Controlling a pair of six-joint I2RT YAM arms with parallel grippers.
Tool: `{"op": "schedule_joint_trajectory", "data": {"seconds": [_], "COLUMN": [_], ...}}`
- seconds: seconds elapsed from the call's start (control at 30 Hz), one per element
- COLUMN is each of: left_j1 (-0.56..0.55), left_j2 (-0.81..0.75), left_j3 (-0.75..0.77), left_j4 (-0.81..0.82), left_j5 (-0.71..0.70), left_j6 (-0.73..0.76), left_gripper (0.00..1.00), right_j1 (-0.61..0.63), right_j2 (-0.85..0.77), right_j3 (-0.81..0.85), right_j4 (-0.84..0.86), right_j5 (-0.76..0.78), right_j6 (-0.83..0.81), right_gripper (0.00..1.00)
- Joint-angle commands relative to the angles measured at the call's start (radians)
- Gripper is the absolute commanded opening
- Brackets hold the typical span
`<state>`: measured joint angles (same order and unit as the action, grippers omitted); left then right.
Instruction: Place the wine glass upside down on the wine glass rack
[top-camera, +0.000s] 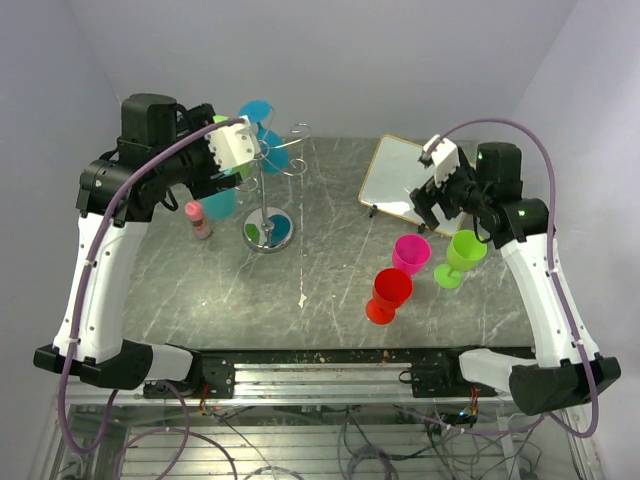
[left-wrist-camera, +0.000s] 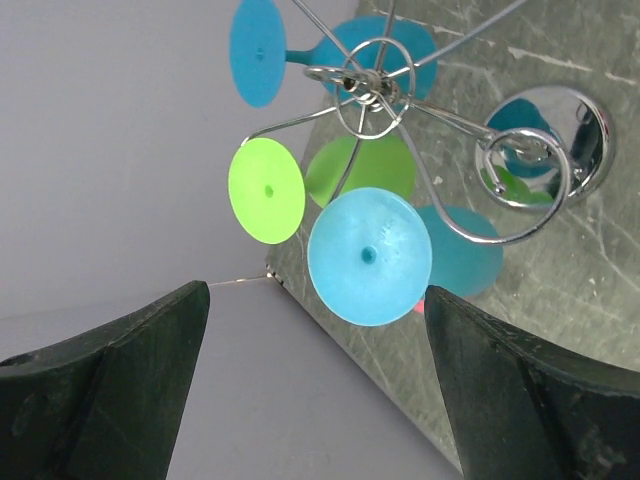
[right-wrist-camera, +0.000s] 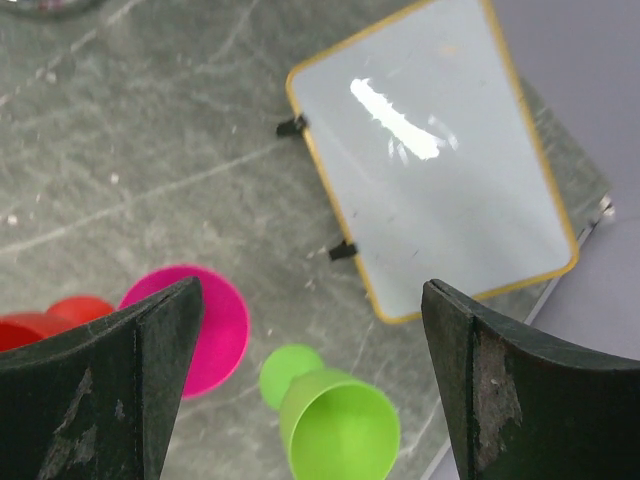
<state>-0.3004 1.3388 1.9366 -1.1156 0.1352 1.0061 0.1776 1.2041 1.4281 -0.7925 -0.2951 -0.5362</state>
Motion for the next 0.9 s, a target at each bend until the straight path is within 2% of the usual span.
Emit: {"op": "schedule_joint_trajectory", "data": {"seconds": [0.0, 0.23, 0.47, 0.57, 0.7, 0.87], "left_j1": [0.015, 0.022, 0.022, 0.023, 0.023, 0.023], "left_j2": [-0.024, -0.035, -0.035, -0.032, -0.016, -0.004], "left_j3": [0.042, 0.07, 0.051, 0.059, 0.088, 0.095], "left_j4": [0.081, 0.077, 0.056, 0.039, 0.042, 0.042], "left_j5": [0.002, 0.009, 0.028, 0.049, 0.064, 0.075], "left_j6": [-0.135, -0.088, -0.049, -0.047, -0.062, -0.065], "left_gripper": [0.99, 0.99, 0.99, 0.99, 0.99, 0.99], "right_j1": [-0.009, -0.015, -0.017, -0.017, -0.018, -0.015], "right_j2": [-0.06, -0.012, 0.073, 0.125, 0.198, 0.234], "right_j3": [-0.094, -0.168, -0.171, -0.162, -0.147, -0.135], "right_j4": [-0.093, -0.173, -0.171, -0.182, -0.2, -0.208], "right_j5": [0.03, 0.01, 0.017, 0.002, 0.016, 0.006], "right_j6": [-0.046, -0.029, -0.001, -0.001, 0.007, 0.008], "right_gripper": [0.9, 0.85, 0.72, 0.6, 0.37, 0.18]}}
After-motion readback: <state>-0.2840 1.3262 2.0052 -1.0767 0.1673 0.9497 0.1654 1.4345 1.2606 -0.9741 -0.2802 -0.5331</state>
